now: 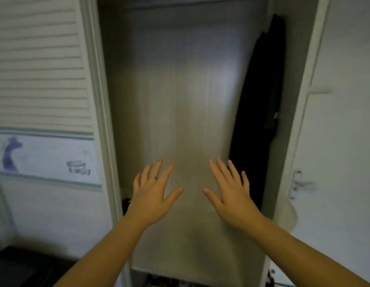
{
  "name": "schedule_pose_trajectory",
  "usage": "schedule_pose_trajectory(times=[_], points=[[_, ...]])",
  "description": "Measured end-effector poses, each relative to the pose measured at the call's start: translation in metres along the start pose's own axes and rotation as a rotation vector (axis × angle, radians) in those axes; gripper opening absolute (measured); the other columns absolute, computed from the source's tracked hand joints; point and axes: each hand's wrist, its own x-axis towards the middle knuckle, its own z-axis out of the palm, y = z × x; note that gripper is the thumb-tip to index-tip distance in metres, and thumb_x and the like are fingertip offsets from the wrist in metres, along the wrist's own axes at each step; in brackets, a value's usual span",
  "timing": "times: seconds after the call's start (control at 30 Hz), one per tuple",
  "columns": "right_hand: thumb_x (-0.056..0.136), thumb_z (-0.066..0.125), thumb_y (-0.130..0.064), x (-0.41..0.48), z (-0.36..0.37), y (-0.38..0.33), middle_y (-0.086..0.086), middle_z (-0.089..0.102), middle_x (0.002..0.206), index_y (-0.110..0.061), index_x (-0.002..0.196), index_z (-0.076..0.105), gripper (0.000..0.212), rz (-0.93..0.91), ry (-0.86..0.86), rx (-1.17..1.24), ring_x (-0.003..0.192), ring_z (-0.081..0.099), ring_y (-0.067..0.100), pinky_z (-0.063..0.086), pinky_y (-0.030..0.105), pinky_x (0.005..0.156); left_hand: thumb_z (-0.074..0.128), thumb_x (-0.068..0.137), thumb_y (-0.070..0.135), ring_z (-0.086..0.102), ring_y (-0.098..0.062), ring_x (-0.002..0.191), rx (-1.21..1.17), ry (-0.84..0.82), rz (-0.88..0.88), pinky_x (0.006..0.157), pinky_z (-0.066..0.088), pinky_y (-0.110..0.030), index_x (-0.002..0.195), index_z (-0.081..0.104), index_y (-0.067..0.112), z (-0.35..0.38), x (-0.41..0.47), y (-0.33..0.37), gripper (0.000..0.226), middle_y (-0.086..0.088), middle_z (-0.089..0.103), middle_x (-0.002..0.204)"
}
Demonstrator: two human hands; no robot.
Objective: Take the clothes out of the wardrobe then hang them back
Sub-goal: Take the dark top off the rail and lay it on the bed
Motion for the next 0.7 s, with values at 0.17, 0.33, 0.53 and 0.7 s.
schedule_pose_trajectory(times=[0.17,0.33,0.53,0.7], points=[[0.086,0.005,-0.074,0.066,-0.069,0.01,-0.019,-0.023,0.159,-0.043,0.15,-0.018,0.075,0.051,0.179,-0.115,0.144,-0.028,0.008,-0.011,0.045,0.12,0.007,0.079,0.081,-0.007,-0.018,0.151,-0.004,0.106,0.167,0.12,0.003,-0.044,0.153,0.002,0.047,-0.036,0.107,0.014,0.082,0.009,-0.004,0.166],[0.083,0.004,-0.072,0.137,-0.116,0.025,-0.017,-0.017,0.161,-0.044,0.151,-0.016,0.076,0.055,0.308,-0.211,0.146,-0.024,0.008,-0.006,0.047,0.121,0.004,0.073,0.081,-0.006,-0.016,0.151,-0.078,0.18,0.254,0.12,0.005,-0.042,0.152,0.001,0.05,-0.051,0.194,0.034,0.085,0.011,-0.002,0.165],[0.097,0.03,-0.058,0.236,-0.163,0.041,-0.006,-0.003,0.164,-0.035,0.154,-0.007,0.071,0.111,0.392,-0.344,0.151,-0.008,0.019,0.002,0.051,0.121,0.019,0.087,0.078,-0.013,-0.012,0.15,-0.117,0.17,0.338,0.121,0.002,-0.042,0.152,0.0,0.049,-0.056,0.282,0.054,0.074,0.014,-0.006,0.165],[0.097,0.037,-0.053,0.31,-0.213,0.063,0.001,0.01,0.163,-0.029,0.156,0.0,0.074,0.182,0.45,-0.477,0.15,0.004,0.025,0.009,0.054,0.118,0.027,0.095,0.07,-0.01,-0.013,0.151,-0.139,0.168,0.417,0.121,0.003,-0.042,0.153,0.003,0.048,-0.056,0.351,0.078,0.067,0.012,-0.003,0.165]])
